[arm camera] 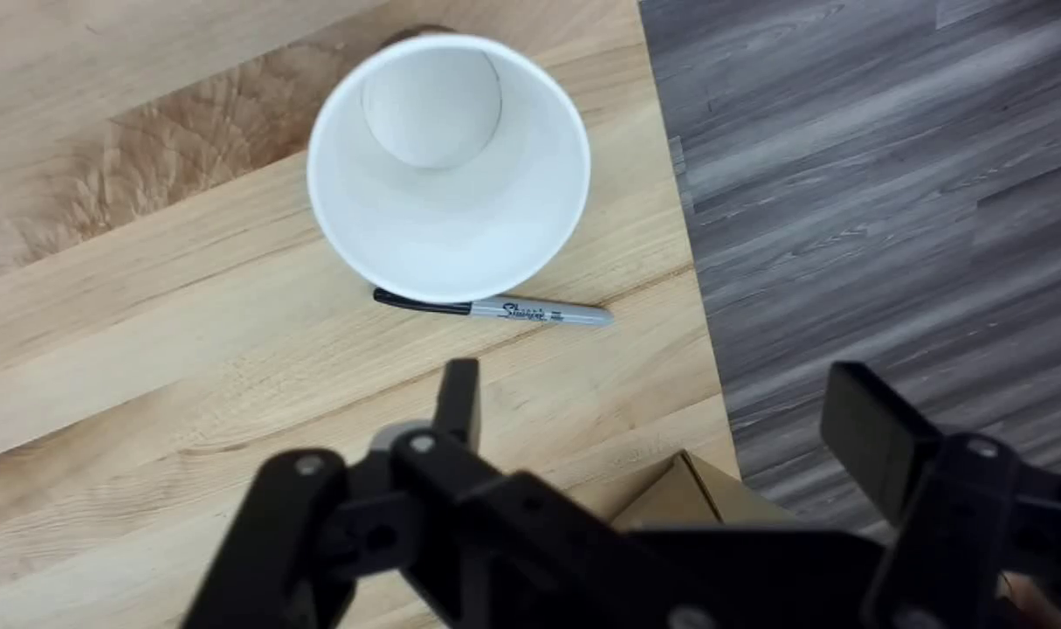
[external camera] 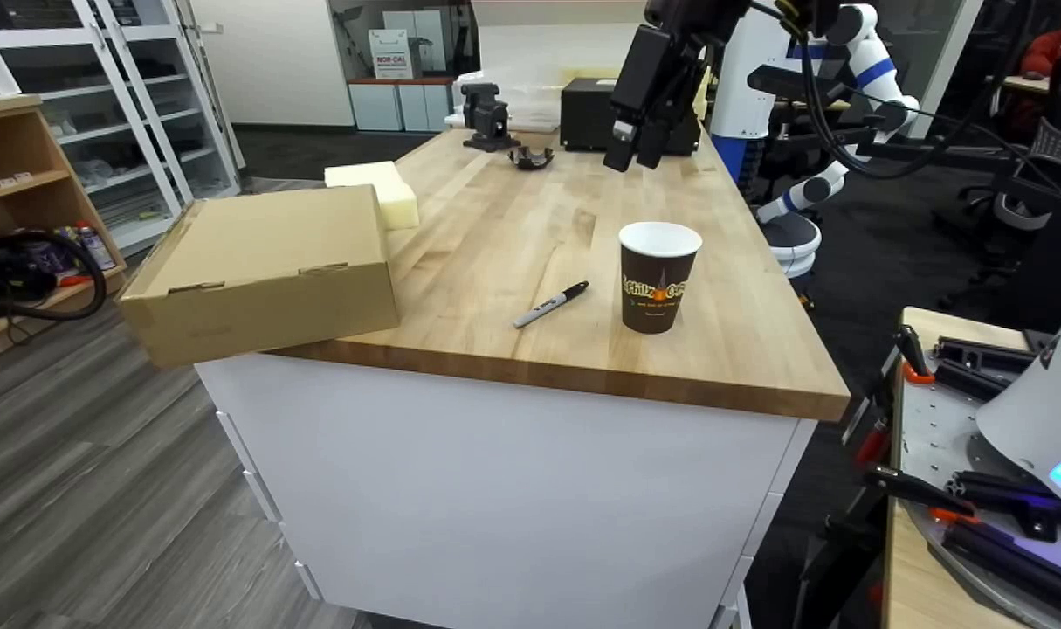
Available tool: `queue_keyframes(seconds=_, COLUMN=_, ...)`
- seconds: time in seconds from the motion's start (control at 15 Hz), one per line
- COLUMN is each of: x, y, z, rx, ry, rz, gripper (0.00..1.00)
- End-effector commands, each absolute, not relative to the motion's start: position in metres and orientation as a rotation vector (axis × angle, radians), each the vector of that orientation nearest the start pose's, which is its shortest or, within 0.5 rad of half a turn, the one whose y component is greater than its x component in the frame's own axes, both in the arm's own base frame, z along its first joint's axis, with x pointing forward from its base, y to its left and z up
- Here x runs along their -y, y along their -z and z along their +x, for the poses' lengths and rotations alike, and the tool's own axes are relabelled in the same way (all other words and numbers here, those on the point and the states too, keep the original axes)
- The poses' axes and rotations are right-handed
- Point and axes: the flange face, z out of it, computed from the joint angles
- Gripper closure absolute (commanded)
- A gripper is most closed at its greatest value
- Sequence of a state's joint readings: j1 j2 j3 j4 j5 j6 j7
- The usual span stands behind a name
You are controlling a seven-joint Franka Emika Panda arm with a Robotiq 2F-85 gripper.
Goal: Put the marker in the cup
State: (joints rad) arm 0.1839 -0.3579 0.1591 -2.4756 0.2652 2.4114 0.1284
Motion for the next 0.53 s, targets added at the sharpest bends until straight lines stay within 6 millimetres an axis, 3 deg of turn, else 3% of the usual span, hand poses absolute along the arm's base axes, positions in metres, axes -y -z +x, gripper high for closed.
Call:
queue_keyframes(seconds=0.0, x=-0.156, y=-0.450, z=0.426, rx=0.059, ry=0.366, rz=-2.907, gripper=0.00)
queue_keyframes(seconds=0.13, x=-0.159, y=-0.452, z=0.434, rx=0.145, ry=0.326, rz=-2.929, gripper=0.00)
queue_keyframes(seconds=0.47, x=-0.195, y=-0.447, z=0.471, rx=0.525, ry=0.128, rz=-2.914, gripper=0.00)
